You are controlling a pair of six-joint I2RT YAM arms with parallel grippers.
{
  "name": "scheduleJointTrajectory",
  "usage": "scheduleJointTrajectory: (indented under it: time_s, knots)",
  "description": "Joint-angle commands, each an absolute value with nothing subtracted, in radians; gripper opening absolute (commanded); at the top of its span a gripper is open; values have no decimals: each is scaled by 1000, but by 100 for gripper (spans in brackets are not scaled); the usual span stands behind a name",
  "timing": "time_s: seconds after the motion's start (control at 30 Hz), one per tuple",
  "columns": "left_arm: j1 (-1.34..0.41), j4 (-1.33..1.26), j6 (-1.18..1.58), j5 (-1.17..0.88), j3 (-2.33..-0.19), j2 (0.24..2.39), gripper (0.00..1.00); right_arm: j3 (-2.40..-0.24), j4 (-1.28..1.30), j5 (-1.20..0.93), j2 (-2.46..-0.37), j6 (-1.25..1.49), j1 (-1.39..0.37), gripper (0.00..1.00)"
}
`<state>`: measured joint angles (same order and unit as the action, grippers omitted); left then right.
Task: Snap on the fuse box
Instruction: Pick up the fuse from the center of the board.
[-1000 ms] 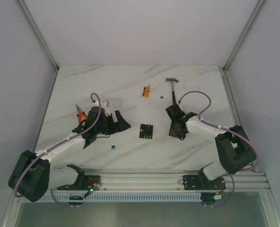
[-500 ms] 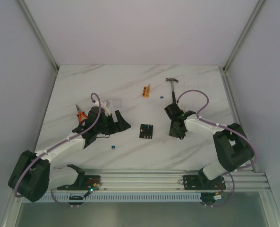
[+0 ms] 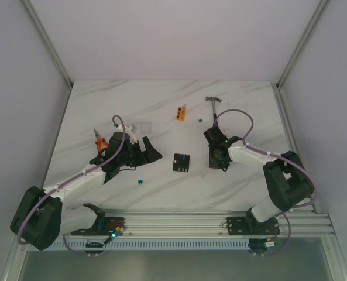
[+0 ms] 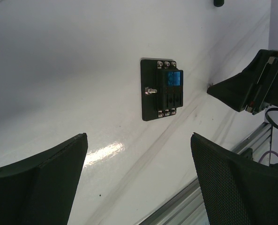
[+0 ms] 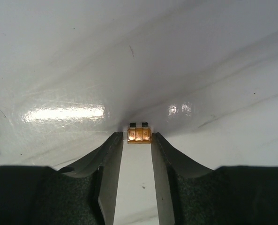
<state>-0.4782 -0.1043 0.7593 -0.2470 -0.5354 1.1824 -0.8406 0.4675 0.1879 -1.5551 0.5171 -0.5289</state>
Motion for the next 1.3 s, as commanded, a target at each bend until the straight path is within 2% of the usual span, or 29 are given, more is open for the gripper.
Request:
scheduleJointTrajectory:
  time_s: [0.0, 0.23, 0.7, 0.9, 1.27]
  knots:
    - [-482, -101, 767, -263, -555, 1171, 100, -790, 510, 140, -1630, 438, -527, 39]
    - [-482, -101, 769, -262, -555, 1171, 100, -792, 520, 128, -1637, 411, -526, 38]
    - [-482, -101, 771, -276, -572, 1184, 100, -798, 529, 135, -1623, 420, -535, 25]
    - [-483, -107, 771, -298, -602, 1198, 99, -869, 526, 138, -1550, 374, -606, 21]
    - [-496, -216, 813, -446, -673, 1282, 84, -962, 383, 65, -1389, 150, -784, 17]
